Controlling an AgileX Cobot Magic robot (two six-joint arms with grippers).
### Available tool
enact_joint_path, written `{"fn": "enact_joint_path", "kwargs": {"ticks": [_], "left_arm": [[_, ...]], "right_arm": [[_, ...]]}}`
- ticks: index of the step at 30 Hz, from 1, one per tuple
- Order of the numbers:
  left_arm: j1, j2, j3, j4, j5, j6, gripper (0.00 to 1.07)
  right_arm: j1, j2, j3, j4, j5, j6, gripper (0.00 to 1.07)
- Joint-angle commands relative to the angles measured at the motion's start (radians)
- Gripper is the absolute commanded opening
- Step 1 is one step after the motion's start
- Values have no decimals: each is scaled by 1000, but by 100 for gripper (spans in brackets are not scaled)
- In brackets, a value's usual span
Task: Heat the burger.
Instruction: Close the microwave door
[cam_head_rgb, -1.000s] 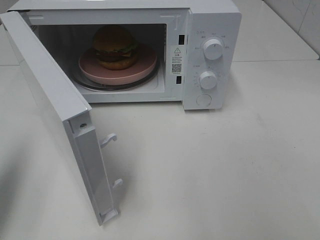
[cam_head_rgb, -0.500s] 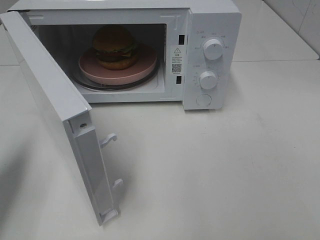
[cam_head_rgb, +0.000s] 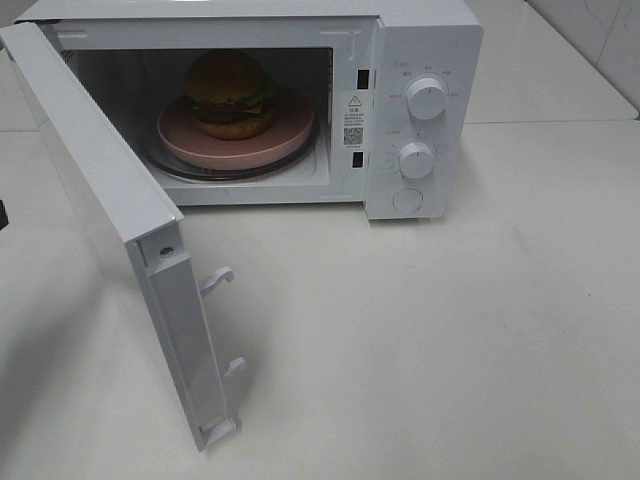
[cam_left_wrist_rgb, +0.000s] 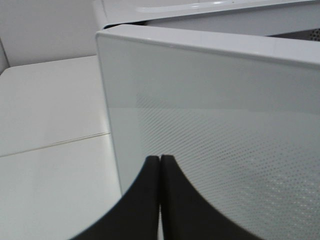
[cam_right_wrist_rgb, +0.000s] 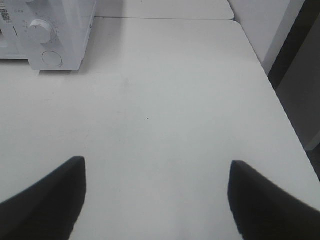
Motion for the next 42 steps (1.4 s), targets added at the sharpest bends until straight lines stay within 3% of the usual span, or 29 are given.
{"fn": "enact_joint_path", "kwargs": {"ticks": [1,9,14,27,42], "left_arm": [[-4,27,-28,44,-32,-29,0],[-26,142,-76,60,-115,-78,0],[-84,188,-114,36,-114,-45,0],[-208,271,-232,-34,-63,-44,0],[-357,399,-448,-99,15,-48,0]], "right_arm": [[-6,-26,0,4,-5,-6,76],[-6,-26,0,4,-5,-5,76],[-6,-26,0,4,-5,-5,76],[-6,-26,0,4,-5,-5,76],[-6,-26,0,4,-5,-5,76]]}}
